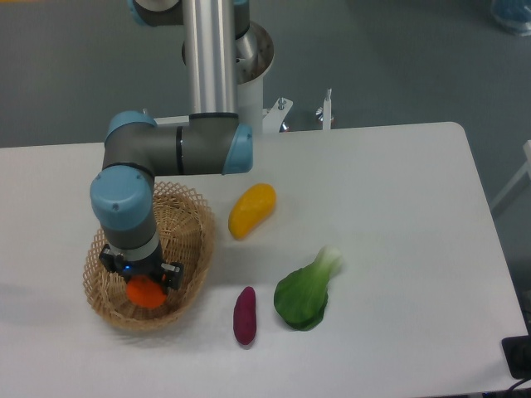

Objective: Pick up the orange from the basket
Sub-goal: 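Lift the orange out of the basket and carry it toward the bok choy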

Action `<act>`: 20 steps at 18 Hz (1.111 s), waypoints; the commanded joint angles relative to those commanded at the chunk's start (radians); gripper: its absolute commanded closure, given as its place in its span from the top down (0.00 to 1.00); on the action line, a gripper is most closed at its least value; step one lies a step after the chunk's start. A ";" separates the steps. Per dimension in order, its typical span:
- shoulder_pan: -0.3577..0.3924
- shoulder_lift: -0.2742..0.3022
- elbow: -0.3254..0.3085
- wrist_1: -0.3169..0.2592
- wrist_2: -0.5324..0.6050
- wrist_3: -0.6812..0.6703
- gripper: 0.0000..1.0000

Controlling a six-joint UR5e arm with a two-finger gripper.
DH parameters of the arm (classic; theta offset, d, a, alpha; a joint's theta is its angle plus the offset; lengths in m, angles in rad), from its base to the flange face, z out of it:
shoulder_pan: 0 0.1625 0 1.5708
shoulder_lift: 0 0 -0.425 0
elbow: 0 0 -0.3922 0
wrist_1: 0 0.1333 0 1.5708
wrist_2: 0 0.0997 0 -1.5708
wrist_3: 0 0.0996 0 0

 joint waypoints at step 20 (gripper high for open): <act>0.321 0.112 0.003 -0.078 0.064 0.626 0.43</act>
